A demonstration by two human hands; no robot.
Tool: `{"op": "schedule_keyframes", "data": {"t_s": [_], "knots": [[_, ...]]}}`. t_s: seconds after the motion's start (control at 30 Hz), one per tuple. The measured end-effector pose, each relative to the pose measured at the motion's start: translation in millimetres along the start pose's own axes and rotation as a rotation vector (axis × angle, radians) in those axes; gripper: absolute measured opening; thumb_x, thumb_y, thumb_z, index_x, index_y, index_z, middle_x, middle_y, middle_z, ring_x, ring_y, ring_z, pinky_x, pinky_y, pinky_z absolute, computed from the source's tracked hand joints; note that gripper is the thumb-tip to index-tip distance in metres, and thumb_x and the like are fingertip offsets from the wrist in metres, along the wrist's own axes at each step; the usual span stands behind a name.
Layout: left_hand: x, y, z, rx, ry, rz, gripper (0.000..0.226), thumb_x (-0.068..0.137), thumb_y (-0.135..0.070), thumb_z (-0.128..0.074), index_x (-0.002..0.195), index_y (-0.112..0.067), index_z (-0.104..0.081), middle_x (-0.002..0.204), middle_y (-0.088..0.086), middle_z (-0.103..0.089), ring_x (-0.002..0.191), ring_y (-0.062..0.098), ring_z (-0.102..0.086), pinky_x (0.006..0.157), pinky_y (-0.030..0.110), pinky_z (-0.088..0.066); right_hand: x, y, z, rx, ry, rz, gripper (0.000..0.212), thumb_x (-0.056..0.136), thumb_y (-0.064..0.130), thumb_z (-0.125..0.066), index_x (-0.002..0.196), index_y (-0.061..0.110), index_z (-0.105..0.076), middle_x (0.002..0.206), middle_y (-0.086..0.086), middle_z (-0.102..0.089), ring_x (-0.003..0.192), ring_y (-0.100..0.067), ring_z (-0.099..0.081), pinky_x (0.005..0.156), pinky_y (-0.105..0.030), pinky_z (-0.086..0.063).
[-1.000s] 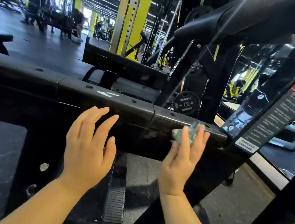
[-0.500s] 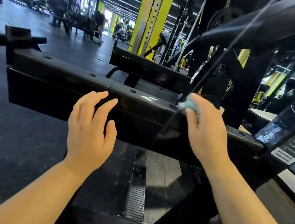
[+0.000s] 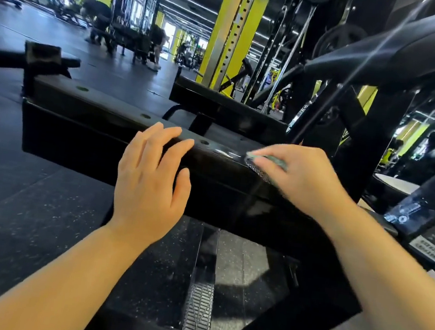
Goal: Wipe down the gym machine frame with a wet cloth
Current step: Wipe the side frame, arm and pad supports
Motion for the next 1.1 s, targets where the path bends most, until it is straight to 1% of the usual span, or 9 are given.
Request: {"op": "schedule_keyframes", "data": {"t_s": [0.1, 0.3, 0.43, 0.57, 0.7, 0.8, 0.9, 1.0, 1.1], "knots": [[0.5, 3.5, -1.7, 0.004, 0.027, -0.017, 0.04, 0.091, -0.023, -0.04, 0.121, -0.006, -0.06, 0.128, 0.013, -0.055, 0.128, 0.033, -0.042, 0.106, 0.046, -0.034, 1.5, -8.4, 2.4, -0.013, -0.008, -0.066, 0.022, 0.094, 0.03, -0.056, 0.107, 0.023, -0.072, 0.1, 0.016, -0.068, 0.09, 0.006, -0.055, 0.075, 0.002, -0.036], [6.6, 4.4, -1.6, 0.022, -0.008, 0.007, 0.04, 0.089, -0.022, -0.041, 0.119, -0.003, -0.06, 0.12, 0.014, -0.057, 0.119, 0.029, -0.042, 0.103, 0.037, -0.032, 43.2, 58.3, -27.3, 0.014, -0.104, 0.055, 0.021, 0.096, 0.024, -0.054, 0.104, 0.017, -0.072, 0.105, 0.006, -0.07, 0.1, -0.009, -0.061, 0.089, -0.026, -0.046], [7.1, 0.7, -4.0, 0.042, -0.025, 0.011, 0.038, 0.088, -0.02, -0.042, 0.116, -0.003, -0.061, 0.118, 0.014, -0.057, 0.117, 0.032, -0.046, 0.105, 0.04, -0.031, 23.9, 41.5, -15.5, 0.135, -0.075, 0.108, 0.019, 0.091, 0.03, -0.062, 0.105, 0.022, -0.072, 0.1, 0.012, -0.07, 0.095, -0.001, -0.062, 0.088, -0.016, -0.046], [7.1, 1.5, -6.9, 0.024, -0.004, -0.015, 0.038, 0.086, -0.019, -0.041, 0.116, -0.005, -0.059, 0.122, 0.012, -0.057, 0.125, 0.032, -0.041, 0.111, 0.044, -0.025, 1.5, 0.3, 1.6, 0.083, -0.04, -0.003, 0.016, 0.089, 0.03, -0.064, 0.1, 0.025, -0.074, 0.09, 0.017, -0.069, 0.086, 0.009, -0.059, 0.082, -0.004, -0.043], [18.1, 4.5, 1.0, 0.006, 0.001, 0.001, 0.035, 0.083, -0.014, -0.038, 0.108, -0.007, -0.062, 0.109, 0.008, -0.064, 0.111, 0.03, -0.053, 0.103, 0.036, -0.03, 27.5, 36.8, -11.8, 0.103, -0.158, 0.051, 0.016, 0.09, 0.028, -0.063, 0.099, 0.021, -0.075, 0.096, 0.009, -0.072, 0.091, -0.003, -0.064, 0.088, -0.025, -0.05], [27.2, 12.8, 6.4, -0.025, 0.026, 0.028, 0.035, 0.081, -0.011, -0.038, 0.104, -0.008, -0.064, 0.101, 0.005, -0.066, 0.098, 0.028, -0.058, 0.091, 0.037, -0.038, 43.9, 68.9, -28.2, 0.142, -0.166, 0.122, 0.017, 0.091, 0.028, -0.062, 0.098, 0.02, -0.074, 0.097, 0.008, -0.072, 0.093, -0.008, -0.064, 0.087, -0.03, -0.048], [19.4, 14.5, 1.7, -0.06, 0.067, -0.014, 0.037, 0.081, -0.009, -0.039, 0.111, -0.005, -0.06, 0.114, 0.008, -0.063, 0.112, 0.028, -0.053, 0.1, 0.037, -0.036, 30.5, 59.2, -21.9, 0.147, -0.165, 0.149, 0.017, 0.09, 0.027, -0.063, 0.101, 0.02, -0.074, 0.098, 0.008, -0.071, 0.094, -0.007, -0.063, 0.087, -0.023, -0.046], [-11.4, 11.2, -10.0, 0.01, 0.109, -0.064, 0.047, 0.087, -0.012, -0.042, 0.132, -0.003, -0.047, 0.142, 0.015, -0.042, 0.138, 0.03, -0.028, 0.114, 0.042, -0.025, 9.3, 27.9, -9.7, 0.151, -0.172, 0.092, 0.015, 0.088, 0.027, -0.066, 0.1, 0.022, -0.074, 0.094, 0.012, -0.07, 0.09, -0.003, -0.063, 0.088, -0.021, -0.049], [-24.0, 13.9, -14.6, 0.069, 0.119, -0.051, 0.05, 0.089, -0.02, -0.042, 0.138, -0.009, -0.041, 0.148, 0.015, -0.031, 0.142, 0.031, -0.02, 0.114, 0.038, -0.02, 5.8, 15.6, -8.8, 0.161, -0.206, -0.025, 0.015, 0.089, 0.028, -0.065, 0.1, 0.024, -0.074, 0.09, 0.016, -0.067, 0.088, 0.002, -0.06, 0.086, -0.014, -0.046]]}}
Point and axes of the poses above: each hand's wrist, its own x-axis towards the middle knuckle, its own z-axis out of the back of the hand, y = z × x, the point moved 9 cm from there along x, towards the middle knuckle
